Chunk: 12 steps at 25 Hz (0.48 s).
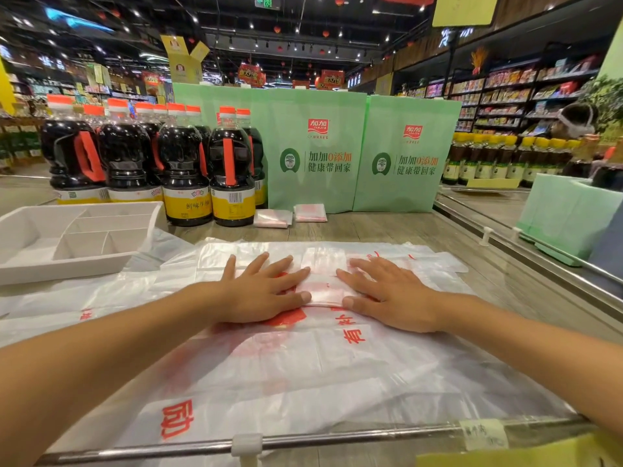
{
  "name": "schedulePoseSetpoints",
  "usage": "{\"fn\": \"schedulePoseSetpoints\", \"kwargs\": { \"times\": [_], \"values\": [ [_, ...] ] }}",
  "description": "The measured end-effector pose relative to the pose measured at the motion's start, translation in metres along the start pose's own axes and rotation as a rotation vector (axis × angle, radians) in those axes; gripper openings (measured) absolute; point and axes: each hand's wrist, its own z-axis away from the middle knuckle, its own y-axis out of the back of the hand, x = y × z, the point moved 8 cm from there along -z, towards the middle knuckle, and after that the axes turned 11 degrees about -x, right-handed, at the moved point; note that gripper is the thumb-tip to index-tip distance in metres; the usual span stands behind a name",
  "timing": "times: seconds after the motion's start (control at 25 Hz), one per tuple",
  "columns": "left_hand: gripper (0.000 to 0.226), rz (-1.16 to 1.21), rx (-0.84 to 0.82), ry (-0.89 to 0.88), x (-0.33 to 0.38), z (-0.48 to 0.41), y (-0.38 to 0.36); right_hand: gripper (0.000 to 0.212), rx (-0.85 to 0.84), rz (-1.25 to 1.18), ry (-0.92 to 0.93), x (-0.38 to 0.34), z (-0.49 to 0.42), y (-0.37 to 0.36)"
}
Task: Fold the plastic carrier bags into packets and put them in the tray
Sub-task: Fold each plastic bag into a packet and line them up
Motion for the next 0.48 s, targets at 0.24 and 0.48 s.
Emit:
{"fn": "schedulePoseSetpoints", "kwargs": {
  "times": [0.24,0.48],
  "values": [
    [0.07,-0.026,-0.022,-0.007,-0.003,0.001,0.003,0.082,-0.135,-0.02,0.005,0.004,-0.004,-0.005],
    [0.088,-0.113,0.106,-0.131,0.005,0.005,0.011,0.078,-0.129,-0.008,0.041,0.004,-0.005,0.003]
  ]
}}
